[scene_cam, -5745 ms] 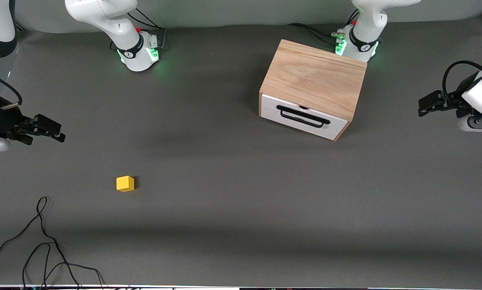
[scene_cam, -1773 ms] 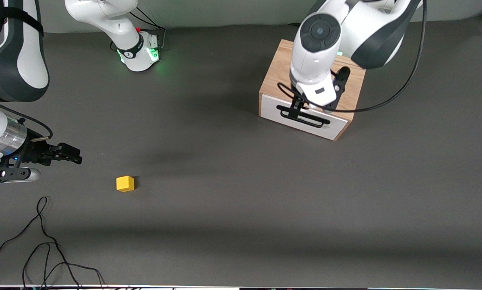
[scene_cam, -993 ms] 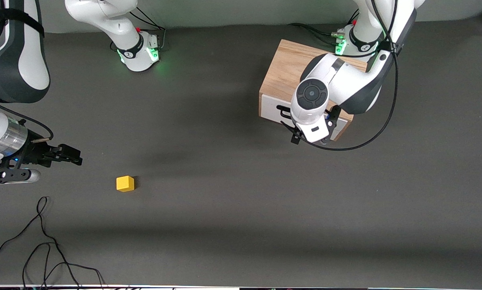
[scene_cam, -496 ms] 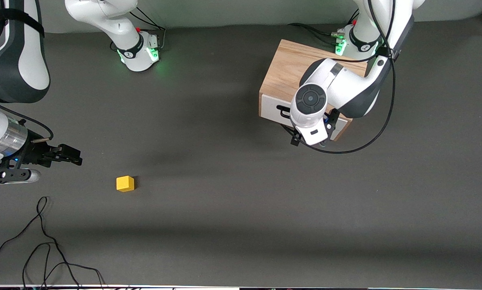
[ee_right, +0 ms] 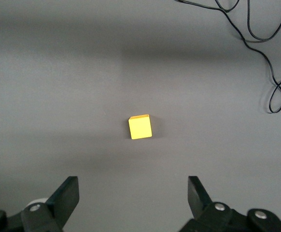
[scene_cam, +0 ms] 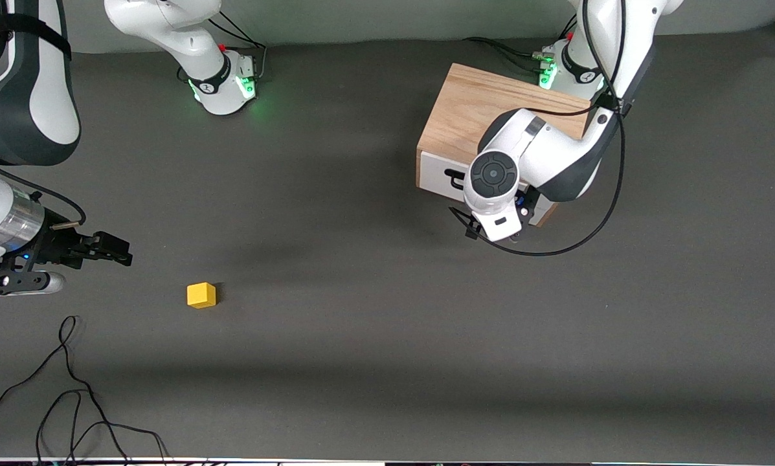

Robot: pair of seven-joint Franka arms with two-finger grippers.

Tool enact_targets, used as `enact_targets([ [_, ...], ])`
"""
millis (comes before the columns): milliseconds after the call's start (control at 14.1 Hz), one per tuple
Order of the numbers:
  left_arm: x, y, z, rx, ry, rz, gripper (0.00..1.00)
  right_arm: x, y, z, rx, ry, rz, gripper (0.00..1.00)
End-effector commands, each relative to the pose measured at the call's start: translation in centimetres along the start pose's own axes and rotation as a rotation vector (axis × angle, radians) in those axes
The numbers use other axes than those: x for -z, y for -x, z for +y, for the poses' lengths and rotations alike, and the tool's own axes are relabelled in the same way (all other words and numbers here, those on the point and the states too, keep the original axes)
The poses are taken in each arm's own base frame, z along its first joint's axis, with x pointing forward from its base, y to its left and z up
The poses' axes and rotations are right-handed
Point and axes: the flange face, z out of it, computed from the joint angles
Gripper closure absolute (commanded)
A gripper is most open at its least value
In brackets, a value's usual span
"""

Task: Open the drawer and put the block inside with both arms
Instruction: 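Pull the drawer open by its handle with the left gripper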

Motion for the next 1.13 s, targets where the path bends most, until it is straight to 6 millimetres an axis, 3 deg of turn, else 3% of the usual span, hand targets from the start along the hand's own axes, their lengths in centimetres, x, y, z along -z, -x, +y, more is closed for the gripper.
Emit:
enact_targets([
  [0,0.6,0.2,0.4,-0.003,0.027,0.009,0.00,0.1,-0.1,-0.2,-0.007,-0.004,0.012,0.00],
  [426,1.5,0.0,2.5,-0.009,0.068,0.012,0.00,0.0,-0.1,-0.2,-0.008,-0.002,0.011,0.00],
  [780,1.7,-0.9,5.5,0.001,0.097,-0.001,0.00,0.0,-0.1,-0.2,0.000,-0.002,0.014,0.00],
  [1064,3.1,-1.6,7.3,0.014,0.211,-0.026,0.00,0.0,-0.2,-0.2,0.001,-0.002,0.015,0.00],
])
